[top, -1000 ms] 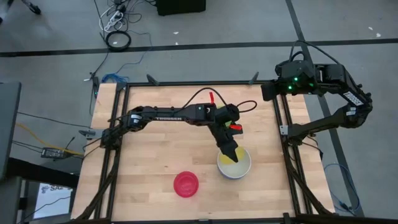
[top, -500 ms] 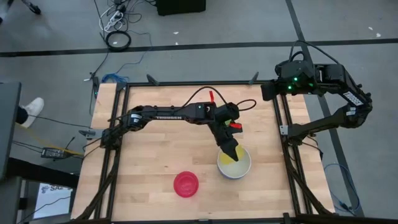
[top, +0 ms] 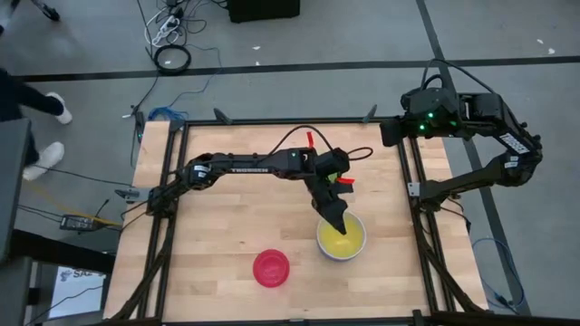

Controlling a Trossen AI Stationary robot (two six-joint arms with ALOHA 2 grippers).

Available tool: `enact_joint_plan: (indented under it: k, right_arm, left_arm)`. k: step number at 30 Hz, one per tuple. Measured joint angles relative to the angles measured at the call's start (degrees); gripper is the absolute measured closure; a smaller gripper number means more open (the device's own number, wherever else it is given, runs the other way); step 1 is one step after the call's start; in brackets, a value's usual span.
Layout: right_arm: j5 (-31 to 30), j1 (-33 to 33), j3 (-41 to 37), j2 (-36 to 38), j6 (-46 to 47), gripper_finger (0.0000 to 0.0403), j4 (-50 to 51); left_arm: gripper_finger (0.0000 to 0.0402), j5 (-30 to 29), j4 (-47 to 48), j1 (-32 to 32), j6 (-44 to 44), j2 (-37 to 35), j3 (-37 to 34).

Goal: Nest bowls inside each other
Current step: Stack the green bowl on top of the yellow bowl

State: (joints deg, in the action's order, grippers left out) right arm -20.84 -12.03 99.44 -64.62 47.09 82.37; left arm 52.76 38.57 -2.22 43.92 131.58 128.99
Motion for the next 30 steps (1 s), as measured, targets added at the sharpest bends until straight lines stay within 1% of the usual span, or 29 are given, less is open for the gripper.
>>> enact_joint_plan:
  k: [4,8,12,15,17,18,19,21,23,26,28,29,30]
  right_arm:
    - [0.0,0.0,0.0,0.0,0.0,0.0302,0.0]
    - [0.0,0.0,0.0,0.0,0.0,0.0302,0.0]
    - [0.0,0.0,0.0,-0.5,0.0,0.0302,0.0]
    - [-0.1,0.0,0.0,-2.0,-0.8,0.0302,0.0]
    - [0.0,0.0,0.0,-3.5,-1.8,0.0302,0.0]
    - [0.0,0.0,0.0,-4.3,-2.4,0.0302,-0.1]
    - [0.0,0.0,0.0,-5.1,-3.1,0.0302,-0.1]
    - [-0.4,0.0,0.0,-6.8,-4.5,0.0302,0.0]
    - [-1.0,-0.1,0.0,-8.3,-6.0,0.0302,0.0]
    - [-0.2,-0.8,0.0,-10.5,-7.9,0.0302,0.1]
    - [4.3,-1.8,0.0,-12.5,-8.4,0.0302,0.2]
    - [7.7,-2.5,0.0,-13.9,-8.6,0.0302,0.3]
    - [11.1,-3.1,0.0,-15.5,-8.9,0.0302,0.1]
  left_arm:
    - [0.0075,0.4,0.0,-0.1,0.0,0.0,0.0]
    - [0.0075,5.2,-0.1,-0.8,0.3,0.0,0.0]
    - [0.0076,8.1,1.5,-2.6,0.2,0.0,0.0]
    - [0.0076,8.4,6.4,-5.1,-1.6,0.0,0.0]
    - [0.0076,8.1,13.3,-7.0,-5.2,-0.8,0.0]
    - [0.0076,7.0,17.9,-8.1,-8.3,-1.6,0.2]
    - [0.0076,4.8,23.4,-9.2,-11.7,-2.7,0.8]
    - [0.0076,-1.6,32.9,-11.5,-19.0,-5.4,2.4]
    - [0.0076,-10.1,41.8,-13.8,-24.6,-8.6,4.1]
    - [0.0076,-24.1,49.8,-17.0,-27.4,-13.7,6.0]
    - [0.0076,-32.7,51.5,-18.8,-26.9,-18.5,5.4]
    - [0.0076,-36.2,51.6,-19.5,-26.4,-20.8,5.2]
    - [0.0076,-38.3,51.4,-20.4,-25.1,-23.3,4.8]
